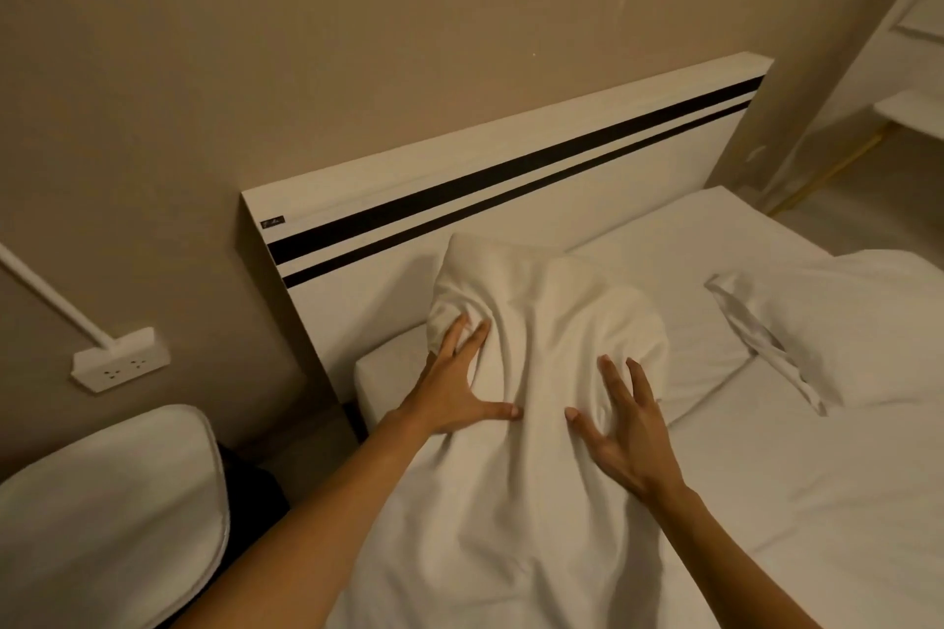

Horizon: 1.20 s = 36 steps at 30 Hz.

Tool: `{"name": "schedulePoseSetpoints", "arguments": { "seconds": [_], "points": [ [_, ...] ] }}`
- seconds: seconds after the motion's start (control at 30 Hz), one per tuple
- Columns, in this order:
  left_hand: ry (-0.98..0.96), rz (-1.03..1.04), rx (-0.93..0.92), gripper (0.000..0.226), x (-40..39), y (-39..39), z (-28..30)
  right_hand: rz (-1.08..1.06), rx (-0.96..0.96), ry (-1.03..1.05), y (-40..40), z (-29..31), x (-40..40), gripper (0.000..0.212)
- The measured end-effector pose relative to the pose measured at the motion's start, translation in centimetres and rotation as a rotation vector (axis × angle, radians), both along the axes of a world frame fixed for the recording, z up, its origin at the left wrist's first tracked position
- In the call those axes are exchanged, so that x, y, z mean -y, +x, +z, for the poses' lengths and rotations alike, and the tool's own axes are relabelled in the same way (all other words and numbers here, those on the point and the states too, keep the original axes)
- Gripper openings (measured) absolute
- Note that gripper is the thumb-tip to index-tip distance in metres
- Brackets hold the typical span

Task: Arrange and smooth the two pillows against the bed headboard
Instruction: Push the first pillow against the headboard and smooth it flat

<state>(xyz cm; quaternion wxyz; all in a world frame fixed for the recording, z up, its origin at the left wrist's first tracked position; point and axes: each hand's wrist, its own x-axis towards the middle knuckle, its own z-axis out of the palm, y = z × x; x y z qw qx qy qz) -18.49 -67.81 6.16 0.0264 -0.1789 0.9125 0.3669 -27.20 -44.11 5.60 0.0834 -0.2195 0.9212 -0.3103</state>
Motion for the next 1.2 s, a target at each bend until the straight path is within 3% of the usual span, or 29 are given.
{"name": "schedulePoseSetpoints", "arguments": {
  "seconds": [0.37,0.9,1.2],
  "points": [
    [0.033,-0.22,0.062,0.125,6.8,-15.1,-5.3,-0.222,0.053,0.052,-9.8,-5.4,5.7,0.085],
    [-0.04,-0.495,0.011,0.116,16.7,-37.9,-17.0,-0.578,0.063,-0.063,-23.6,-20.2,16.5,0.085],
    [-0.201,-0.504,0.143,0.114,20.5,-39.3,-27.4,-0.581,0.214,0.016,-23.7,-29.5,19.5,0.09]
  ]
}}
